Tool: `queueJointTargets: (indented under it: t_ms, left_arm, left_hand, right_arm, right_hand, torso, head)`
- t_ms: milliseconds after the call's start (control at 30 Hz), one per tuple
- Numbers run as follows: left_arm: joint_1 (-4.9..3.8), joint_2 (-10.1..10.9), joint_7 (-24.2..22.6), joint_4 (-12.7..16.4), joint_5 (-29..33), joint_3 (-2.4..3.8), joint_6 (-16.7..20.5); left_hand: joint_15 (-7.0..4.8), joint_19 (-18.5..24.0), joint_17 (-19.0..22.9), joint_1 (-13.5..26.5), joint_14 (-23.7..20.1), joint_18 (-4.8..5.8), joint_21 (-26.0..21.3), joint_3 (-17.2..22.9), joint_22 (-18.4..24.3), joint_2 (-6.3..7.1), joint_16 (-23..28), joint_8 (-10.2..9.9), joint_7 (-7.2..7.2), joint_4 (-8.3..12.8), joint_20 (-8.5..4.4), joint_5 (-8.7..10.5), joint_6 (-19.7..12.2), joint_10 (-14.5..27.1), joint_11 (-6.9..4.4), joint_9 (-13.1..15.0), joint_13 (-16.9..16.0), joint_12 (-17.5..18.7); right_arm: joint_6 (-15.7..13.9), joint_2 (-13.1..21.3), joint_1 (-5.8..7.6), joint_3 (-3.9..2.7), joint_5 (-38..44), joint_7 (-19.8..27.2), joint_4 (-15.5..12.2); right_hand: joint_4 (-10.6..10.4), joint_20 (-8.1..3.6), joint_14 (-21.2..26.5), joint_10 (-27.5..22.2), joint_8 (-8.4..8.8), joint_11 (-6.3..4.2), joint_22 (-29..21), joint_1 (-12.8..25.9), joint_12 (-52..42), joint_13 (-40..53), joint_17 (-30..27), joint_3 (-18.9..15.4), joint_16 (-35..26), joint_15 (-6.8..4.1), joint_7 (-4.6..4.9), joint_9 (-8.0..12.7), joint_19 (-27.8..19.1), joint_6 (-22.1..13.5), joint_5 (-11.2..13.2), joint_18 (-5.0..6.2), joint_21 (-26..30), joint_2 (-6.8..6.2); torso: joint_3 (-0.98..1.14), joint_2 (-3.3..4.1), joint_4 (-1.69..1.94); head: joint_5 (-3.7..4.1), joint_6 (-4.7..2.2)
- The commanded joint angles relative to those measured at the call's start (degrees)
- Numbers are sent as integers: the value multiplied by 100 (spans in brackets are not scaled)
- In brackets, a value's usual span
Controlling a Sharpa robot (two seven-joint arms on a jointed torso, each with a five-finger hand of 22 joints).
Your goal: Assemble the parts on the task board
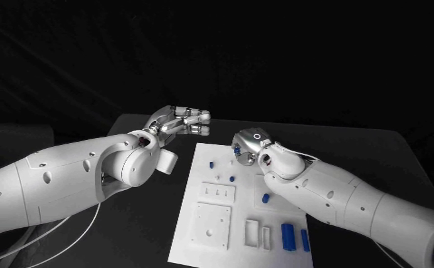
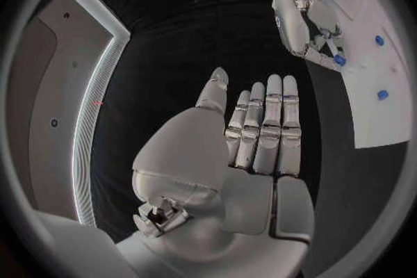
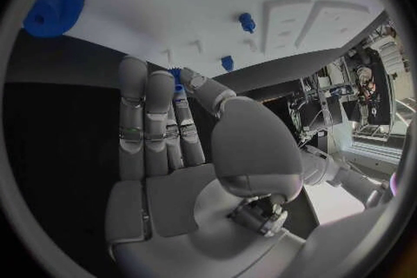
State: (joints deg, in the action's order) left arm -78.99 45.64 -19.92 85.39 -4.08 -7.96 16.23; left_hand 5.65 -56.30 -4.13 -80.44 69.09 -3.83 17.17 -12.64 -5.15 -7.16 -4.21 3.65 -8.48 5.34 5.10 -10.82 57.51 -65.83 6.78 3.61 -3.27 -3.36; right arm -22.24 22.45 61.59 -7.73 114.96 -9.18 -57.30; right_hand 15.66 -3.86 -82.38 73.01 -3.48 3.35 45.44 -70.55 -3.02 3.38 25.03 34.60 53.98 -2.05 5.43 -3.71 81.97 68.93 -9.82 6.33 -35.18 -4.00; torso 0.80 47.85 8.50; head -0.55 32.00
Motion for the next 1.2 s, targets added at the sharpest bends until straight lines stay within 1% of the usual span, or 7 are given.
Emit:
queueJointTargets:
  t_ms: [33,133,267,400,600,867,1200]
  left_arm:
    - [-49,-17,-28,22,-31,5,-86]
    - [-79,-14,-26,29,-36,5,-79]
    - [-112,-14,-26,40,-44,5,-73]
    - [-135,-18,-25,59,-54,5,-72]
    - [-151,-20,-20,87,-63,5,-75]
    - [-160,-25,1,73,-66,5,-90]
    - [-161,-48,31,36,-67,4,-121]
  left_hand:
    - [19,32,1,47,2,64,27,2,6,15,-37,6,2,39,-17,-20,-20,30,14,9,-9,-9]
    - [20,38,1,42,0,64,34,2,17,20,-37,7,2,50,-16,-18,-20,30,13,9,-10,-10]
    - [20,38,1,42,0,64,34,2,17,20,-37,7,2,50,-16,-18,-20,30,13,9,-10,-10]
    - [20,38,1,42,0,64,34,2,17,20,-37,7,2,50,-16,-18,-20,30,13,9,-10,-10]
    - [20,38,1,42,0,64,34,2,17,20,-37,7,2,50,-16,-18,-20,30,13,9,-10,-10]
    - [20,38,1,42,0,64,34,2,17,20,-37,7,2,50,-16,-18,-20,30,13,9,-10,-10]
    - [20,41,1,40,-2,64,43,2,27,24,-37,6,2,47,-15,-16,-21,33,14,9,-9,-10]
  right_arm:
    - [-17,-19,-1,-3,124,-78,47]
    - [-11,-30,0,-3,133,-80,83]
    - [-12,-50,1,-3,143,-77,140]
    - [-41,-76,1,-3,159,-78,190]
    - [-83,-99,3,-4,203,-103,225]
    - [-134,-101,18,-5,235,-132,244]
    - [-152,-104,29,-7,263,-170,230]
  right_hand:
    - [-5,1,1,111,-12,-85,40,3,-32,13,8,-35,-12,-46,0,-7,13,38,-3,105,42,29]
    - [4,0,2,113,-12,-84,48,-12,-31,13,8,-26,-14,-47,2,-6,13,35,21,106,48,32]
    - [9,1,2,113,-13,-83,137,-10,-31,13,15,-10,-16,-45,3,-6,34,31,-22,108,108,18]
    - [9,1,2,113,-13,-83,137,-10,-31,13,15,-10,-16,-45,3,-6,34,31,-22,108,108,18]
    - [12,3,0,108,-13,-81,194,-15,-31,13,17,-13,-16,-43,3,-6,51,27,-17,107,150,9]
    - [13,3,0,110,-13,-81,290,-20,-31,13,21,-5,-14,-43,4,-6,74,28,-14,108,218,3]
    - [9,2,2,117,-13,-82,388,-21,-31,13,27,-2,-8,-44,2,-7,93,36,-11,108,281,-6]
  torso:
    - [-18,50,39]
    - [-17,73,44]
    - [-20,104,69]
    - [-26,130,112]
    - [-33,155,156]
    - [-31,173,133]
    - [-32,181,151]
  head:
    - [-9,-22]
    - [-14,-45]
    - [-13,-71]
    - [-7,-91]
    - [-12,-112]
    - [-35,-114]
    - [-28,-125]
